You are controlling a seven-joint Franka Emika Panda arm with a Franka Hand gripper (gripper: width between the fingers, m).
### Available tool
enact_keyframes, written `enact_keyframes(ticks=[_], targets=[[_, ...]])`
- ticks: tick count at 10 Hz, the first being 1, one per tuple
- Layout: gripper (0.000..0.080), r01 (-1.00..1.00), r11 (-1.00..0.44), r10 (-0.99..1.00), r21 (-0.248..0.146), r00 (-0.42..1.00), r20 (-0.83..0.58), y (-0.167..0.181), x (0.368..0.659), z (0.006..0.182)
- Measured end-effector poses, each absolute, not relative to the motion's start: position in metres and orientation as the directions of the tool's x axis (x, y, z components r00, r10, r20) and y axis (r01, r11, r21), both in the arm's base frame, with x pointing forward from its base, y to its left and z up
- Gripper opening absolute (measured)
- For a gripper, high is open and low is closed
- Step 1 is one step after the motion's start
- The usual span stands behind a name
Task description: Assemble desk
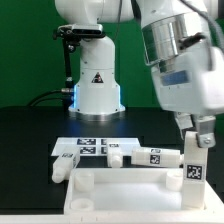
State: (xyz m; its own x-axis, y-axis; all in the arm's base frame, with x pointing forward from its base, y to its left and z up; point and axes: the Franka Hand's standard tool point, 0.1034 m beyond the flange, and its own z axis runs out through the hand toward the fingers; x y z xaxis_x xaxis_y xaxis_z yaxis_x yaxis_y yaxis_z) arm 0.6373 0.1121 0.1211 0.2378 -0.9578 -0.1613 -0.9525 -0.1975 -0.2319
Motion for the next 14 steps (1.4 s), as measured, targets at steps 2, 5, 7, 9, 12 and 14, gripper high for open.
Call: enact_keyframes(ticks=[2,5,7,9,12,14], targets=[[0.0636,-0.885,-0.391,-0.895,-0.254,0.430,-0.117,0.115,0.640,0.119],[0.0645,-0.713,-0.659,-0.725,-0.241,0.687,-0.049,0.112,0.636,0.117],[0.0649,-0.497,-0.848,-0.504,-0.184,0.864,-0.014,0.105,0.641,0.116],[0.0530,-0.528,-0.829,-0.534,-0.187,0.845,-0.017,0.106,0.641,0.116],[0.0292,-0.667,-0.723,-0.670,-0.179,0.740,-0.050,0.104,0.641,0.115],[0.0292,-0.780,-0.602,-0.780,-0.172,0.620,-0.081,0.102,0.641,0.115]])
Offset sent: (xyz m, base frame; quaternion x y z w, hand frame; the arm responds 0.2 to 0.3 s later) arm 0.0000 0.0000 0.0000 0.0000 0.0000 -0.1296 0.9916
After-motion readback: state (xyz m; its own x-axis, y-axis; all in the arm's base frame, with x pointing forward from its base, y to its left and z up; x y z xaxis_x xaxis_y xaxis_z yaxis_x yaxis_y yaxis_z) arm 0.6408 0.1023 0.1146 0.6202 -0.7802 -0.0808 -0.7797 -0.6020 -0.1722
